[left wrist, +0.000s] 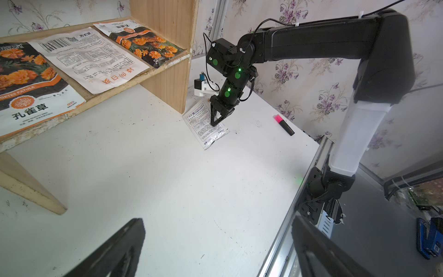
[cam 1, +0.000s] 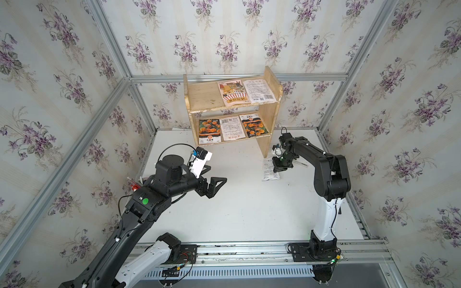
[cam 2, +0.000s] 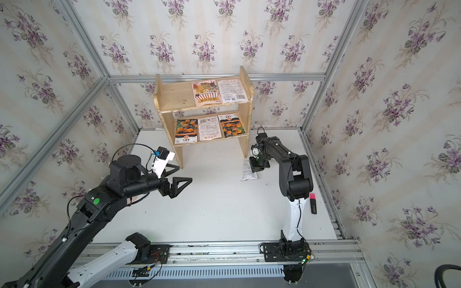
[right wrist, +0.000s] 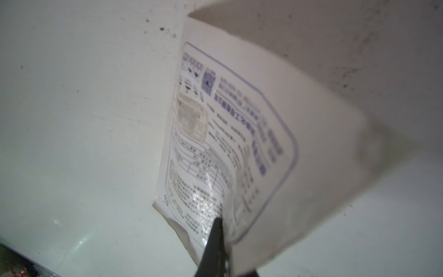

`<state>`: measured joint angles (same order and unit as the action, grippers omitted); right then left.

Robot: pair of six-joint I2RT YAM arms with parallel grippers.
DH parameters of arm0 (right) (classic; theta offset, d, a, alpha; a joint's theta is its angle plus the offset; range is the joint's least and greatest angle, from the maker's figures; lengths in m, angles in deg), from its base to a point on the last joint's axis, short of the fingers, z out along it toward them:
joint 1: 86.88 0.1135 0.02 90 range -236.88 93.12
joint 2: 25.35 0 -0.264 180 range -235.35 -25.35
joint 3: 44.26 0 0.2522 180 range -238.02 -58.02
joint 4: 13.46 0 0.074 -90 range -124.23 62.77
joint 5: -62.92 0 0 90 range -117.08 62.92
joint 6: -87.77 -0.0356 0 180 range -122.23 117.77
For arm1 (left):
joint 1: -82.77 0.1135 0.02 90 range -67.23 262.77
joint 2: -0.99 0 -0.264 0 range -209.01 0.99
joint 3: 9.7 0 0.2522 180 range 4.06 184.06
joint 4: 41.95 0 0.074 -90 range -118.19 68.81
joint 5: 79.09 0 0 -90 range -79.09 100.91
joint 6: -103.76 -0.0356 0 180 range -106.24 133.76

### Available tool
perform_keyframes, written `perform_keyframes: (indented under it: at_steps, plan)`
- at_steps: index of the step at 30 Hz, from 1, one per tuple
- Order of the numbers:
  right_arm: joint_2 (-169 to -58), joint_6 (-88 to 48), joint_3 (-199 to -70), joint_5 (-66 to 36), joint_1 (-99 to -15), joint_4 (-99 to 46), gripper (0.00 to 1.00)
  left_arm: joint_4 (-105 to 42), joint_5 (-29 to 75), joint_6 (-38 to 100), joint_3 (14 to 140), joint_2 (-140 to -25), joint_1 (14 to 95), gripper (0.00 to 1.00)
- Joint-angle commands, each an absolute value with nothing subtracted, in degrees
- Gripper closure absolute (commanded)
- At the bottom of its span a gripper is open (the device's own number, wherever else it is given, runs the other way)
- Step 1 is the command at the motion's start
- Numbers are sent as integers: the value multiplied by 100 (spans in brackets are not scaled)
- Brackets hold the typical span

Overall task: Take the seed bag off the shelf
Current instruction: Place the seed packet at the center of the board.

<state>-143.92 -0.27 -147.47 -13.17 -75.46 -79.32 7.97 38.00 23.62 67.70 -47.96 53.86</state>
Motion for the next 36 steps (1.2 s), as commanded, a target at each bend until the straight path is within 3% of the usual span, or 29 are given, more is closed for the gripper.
perform_keyframes:
  at_steps: [1, 7, 13, 15, 19, 21, 25, 30, 36]
  plan:
    - [-14414, 50, -14760, -1627, -7586, -8127, 97, 589, 3886, 2395, 6752, -4789, 5385, 0]
    - [-14391, 28, -14747, -1742, -7622, -8057, 89, 568, 3855, 2447, 6676, -4714, 5385, 0]
    - [-14392, -64, -14777, -1970, -7642, -8014, 73, 573, 3839, 2485, 6638, -4673, 5385, 0]
    - [-14357, -89, -14776, -1999, -7642, -7995, 64, 586, 3829, 2474, 6655, -4676, 5385, 0]
    - [-14252, -232, -14688, -2264, -7651, -7817, 60, 598, 3841, 2492, 6677, -4678, 5385, 0]
    - [-14209, -332, -14664, -2411, -7688, -7748, 50, 618, 3817, 2509, 6682, -4660, 5385, 1]
    - [-13995, -548, -14619, -2740, -7701, -7605, 50, 676, 3780, 2543, 6682, -4618, 5385, 0]
    - [-13170, -710, -13784, -1375, -7706, -6490, 50, 631, 3771, 2613, 6698, -4603, 5385, 0]
    - [-12072, -1194, -12751, -790, -7594, -5405, 49, 652, 3757, 2649, 6845, -4745, 5385, 0]
